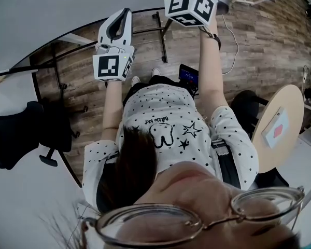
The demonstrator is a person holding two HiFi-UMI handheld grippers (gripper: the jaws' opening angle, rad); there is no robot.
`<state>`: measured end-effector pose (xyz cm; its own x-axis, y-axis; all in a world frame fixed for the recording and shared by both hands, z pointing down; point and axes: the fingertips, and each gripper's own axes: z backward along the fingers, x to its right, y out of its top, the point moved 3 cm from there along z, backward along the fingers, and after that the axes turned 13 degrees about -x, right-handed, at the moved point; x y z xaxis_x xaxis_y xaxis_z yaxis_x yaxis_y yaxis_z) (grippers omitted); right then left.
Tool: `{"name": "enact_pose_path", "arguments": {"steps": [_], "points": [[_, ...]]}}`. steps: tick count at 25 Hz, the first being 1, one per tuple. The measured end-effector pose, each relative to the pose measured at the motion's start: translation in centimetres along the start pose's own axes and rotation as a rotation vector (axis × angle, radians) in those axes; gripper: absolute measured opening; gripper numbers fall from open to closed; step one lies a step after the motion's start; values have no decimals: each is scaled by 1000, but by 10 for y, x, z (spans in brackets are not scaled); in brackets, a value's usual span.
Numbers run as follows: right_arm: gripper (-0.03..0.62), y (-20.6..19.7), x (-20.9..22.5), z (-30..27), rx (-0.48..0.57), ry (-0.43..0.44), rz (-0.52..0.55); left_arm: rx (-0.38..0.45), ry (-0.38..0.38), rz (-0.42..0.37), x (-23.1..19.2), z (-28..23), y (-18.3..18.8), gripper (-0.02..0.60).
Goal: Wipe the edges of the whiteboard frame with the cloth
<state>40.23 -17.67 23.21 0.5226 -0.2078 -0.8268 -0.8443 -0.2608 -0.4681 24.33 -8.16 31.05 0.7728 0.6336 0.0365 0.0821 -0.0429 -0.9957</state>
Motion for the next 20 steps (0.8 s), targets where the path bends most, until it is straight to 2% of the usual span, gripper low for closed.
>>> {"name": "enact_pose_path", "arguments": {"steps": [6, 16, 20], "points": [[238, -3, -7, -2, 3, 2, -8, 2, 12, 5, -3, 3, 1, 20], [238, -20, -26, -22, 1, 6, -38, -15, 62, 43, -17, 4, -18, 20], [238, -25, -33, -25, -1, 6, -37, -13, 79, 51, -22, 12, -11, 20]]}}
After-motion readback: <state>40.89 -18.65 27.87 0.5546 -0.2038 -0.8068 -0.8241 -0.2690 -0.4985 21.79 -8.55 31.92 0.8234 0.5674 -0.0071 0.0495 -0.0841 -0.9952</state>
